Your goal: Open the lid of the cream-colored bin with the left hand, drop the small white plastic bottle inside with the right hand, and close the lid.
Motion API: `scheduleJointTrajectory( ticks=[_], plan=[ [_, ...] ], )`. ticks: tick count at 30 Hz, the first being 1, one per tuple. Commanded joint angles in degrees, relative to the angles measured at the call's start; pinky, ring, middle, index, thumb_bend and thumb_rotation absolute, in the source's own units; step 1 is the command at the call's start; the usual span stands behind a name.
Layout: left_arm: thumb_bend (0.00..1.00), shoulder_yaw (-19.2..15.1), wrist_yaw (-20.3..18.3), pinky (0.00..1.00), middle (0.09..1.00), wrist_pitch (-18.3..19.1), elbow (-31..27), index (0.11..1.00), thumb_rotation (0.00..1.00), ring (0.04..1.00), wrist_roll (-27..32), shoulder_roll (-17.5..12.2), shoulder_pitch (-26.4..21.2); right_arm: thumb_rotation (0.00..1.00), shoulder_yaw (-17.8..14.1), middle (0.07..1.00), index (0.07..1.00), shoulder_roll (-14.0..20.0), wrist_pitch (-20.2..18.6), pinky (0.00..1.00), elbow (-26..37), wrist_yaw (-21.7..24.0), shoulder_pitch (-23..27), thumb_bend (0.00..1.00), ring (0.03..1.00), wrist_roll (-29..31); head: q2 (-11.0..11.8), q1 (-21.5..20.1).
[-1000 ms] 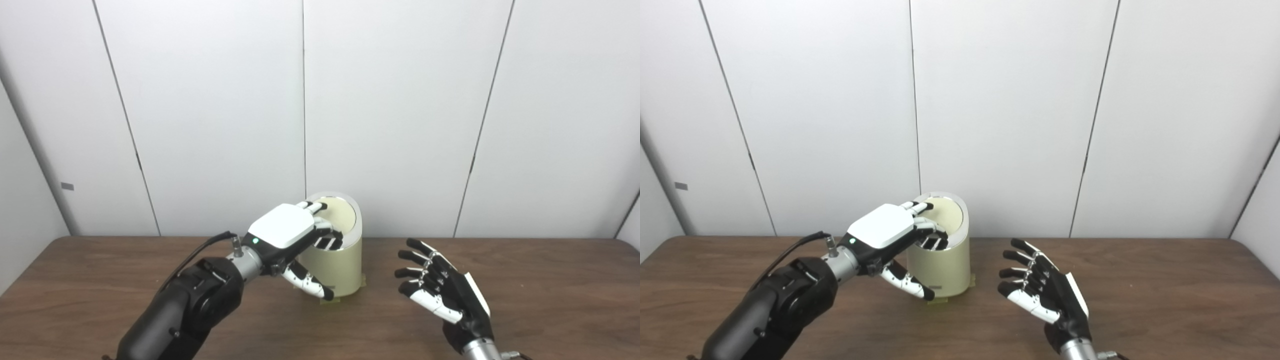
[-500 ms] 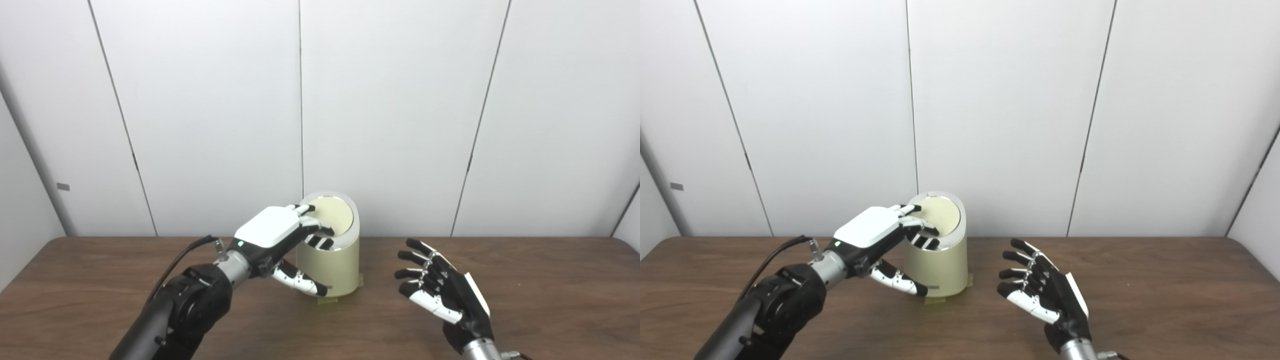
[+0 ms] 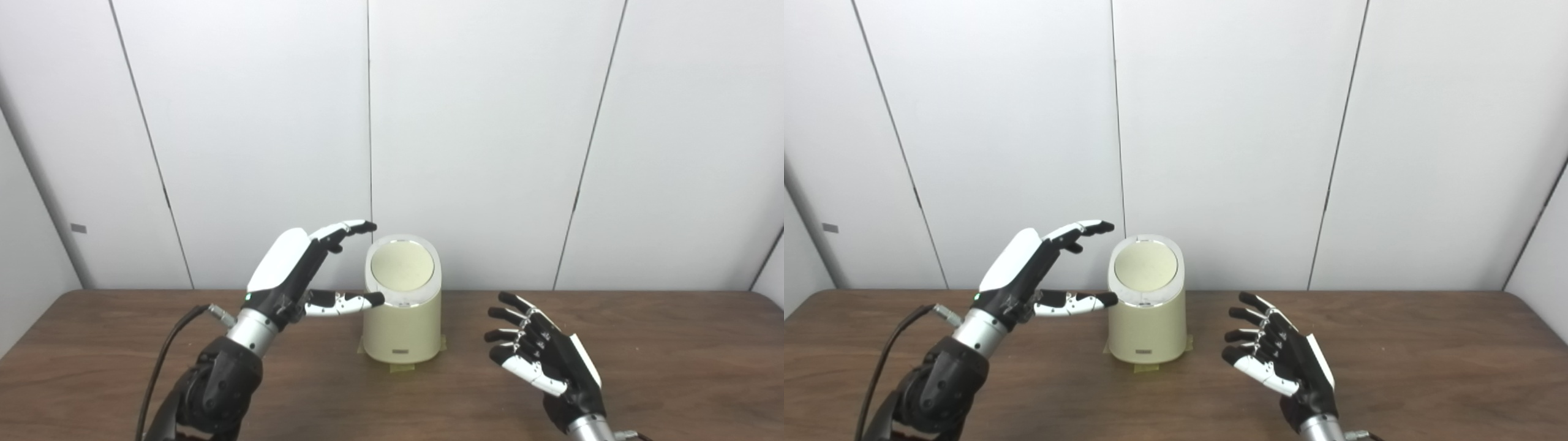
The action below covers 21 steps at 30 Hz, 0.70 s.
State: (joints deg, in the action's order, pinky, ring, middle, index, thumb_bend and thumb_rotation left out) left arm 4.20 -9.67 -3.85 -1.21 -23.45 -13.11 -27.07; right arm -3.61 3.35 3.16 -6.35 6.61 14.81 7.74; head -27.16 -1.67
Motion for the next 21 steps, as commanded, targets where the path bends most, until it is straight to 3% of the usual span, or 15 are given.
scheduleJointTrajectory(
  ticks=[1,8,13,21],
  plan=[
    [0.71,-1.8,0.9,0.62,0.809,1.1,-2.6,0.848,0.27,0.758,5.3,1.3,0.1,0.29,-0.5,0.742,0.795,0.4,3.1,0.45,0.8,0.5,2.1,0.87,0.583,1.2,-0.1,0.0],
    [0.74,-6.6,3.7,0.5,0.661,4.2,-3.4,0.753,0.25,0.595,14.4,6.5,7.9,0.29,-0.7,0.757,0.793,0.5,2.7,0.5,1.4,-0.3,1.7,0.89,0.625,0.7,-0.5,0.0],
    [0.68,-8.7,4.1,0.47,0.691,3.1,-1.9,0.762,0.26,0.614,18.8,6.8,11.6,0.29,-0.7,0.759,0.788,-0.1,3.3,0.49,1.9,-1.9,1.2,0.87,0.62,-1.3,-0.8,-0.4],
    [0.71,-8.4,3.9,0.52,0.722,0.4,0.0,0.769,0.31,0.656,20.0,5.7,13.2,0.28,-0.7,0.762,0.777,0.3,5.6,0.48,1.2,-2.9,0.8,0.85,0.617,-2.9,-1.1,-0.5]
  ],
)
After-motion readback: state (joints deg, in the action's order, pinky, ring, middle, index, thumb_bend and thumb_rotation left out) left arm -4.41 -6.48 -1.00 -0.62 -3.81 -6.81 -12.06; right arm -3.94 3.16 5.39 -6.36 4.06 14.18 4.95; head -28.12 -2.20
